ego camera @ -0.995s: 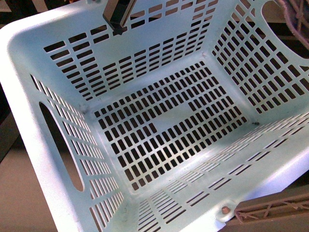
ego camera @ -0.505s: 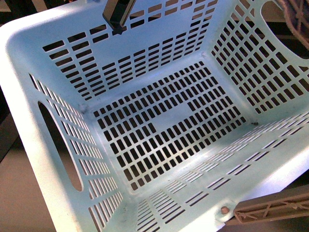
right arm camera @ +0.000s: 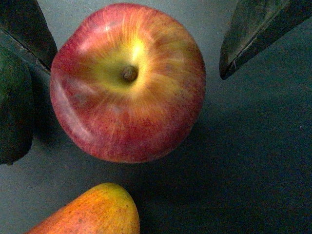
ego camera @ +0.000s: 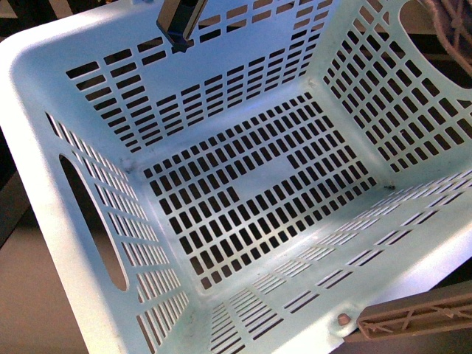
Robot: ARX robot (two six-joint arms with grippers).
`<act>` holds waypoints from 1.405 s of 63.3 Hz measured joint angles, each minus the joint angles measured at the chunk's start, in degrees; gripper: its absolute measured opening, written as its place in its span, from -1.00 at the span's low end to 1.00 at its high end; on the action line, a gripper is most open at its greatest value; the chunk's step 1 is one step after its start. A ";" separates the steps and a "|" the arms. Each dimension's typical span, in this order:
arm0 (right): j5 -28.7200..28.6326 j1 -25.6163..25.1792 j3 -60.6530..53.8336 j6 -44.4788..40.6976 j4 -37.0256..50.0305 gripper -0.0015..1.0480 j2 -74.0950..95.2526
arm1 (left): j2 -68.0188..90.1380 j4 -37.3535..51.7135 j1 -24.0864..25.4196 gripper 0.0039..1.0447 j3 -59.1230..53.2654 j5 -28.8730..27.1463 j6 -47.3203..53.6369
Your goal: Pick apple with right arm and hold basket with left
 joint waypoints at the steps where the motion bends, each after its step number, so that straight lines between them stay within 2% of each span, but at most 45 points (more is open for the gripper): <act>1: 0.09 0.02 0.20 0.00 -0.04 0.83 0.15 | 0.00 0.02 0.00 -0.88 0.00 0.02 0.00; 14: 1.31 0.07 2.36 -0.02 -0.70 0.83 2.49 | 0.00 0.00 0.00 -0.88 0.00 0.00 0.00; 22: 1.36 -0.35 2.21 -0.11 -0.35 0.52 2.73 | 0.00 0.00 0.00 -0.88 0.00 0.02 0.00; 42: -2.03 -2.73 -3.23 -1.90 1.51 0.41 -1.66 | 0.00 0.00 0.00 -0.88 0.00 0.02 0.00; 63: -10.21 -2.34 -13.38 -2.56 -0.81 0.41 -22.80 | 0.00 0.00 0.00 -0.88 0.00 0.02 0.00; 80: -12.44 2.12 -15.93 7.23 -9.18 0.41 -48.02 | 0.00 0.00 0.00 -0.88 0.00 0.00 0.00; 89: -11.67 7.04 -14.56 13.05 -14.38 0.40 -59.98 | 0.00 0.00 0.00 -0.88 0.00 0.02 0.00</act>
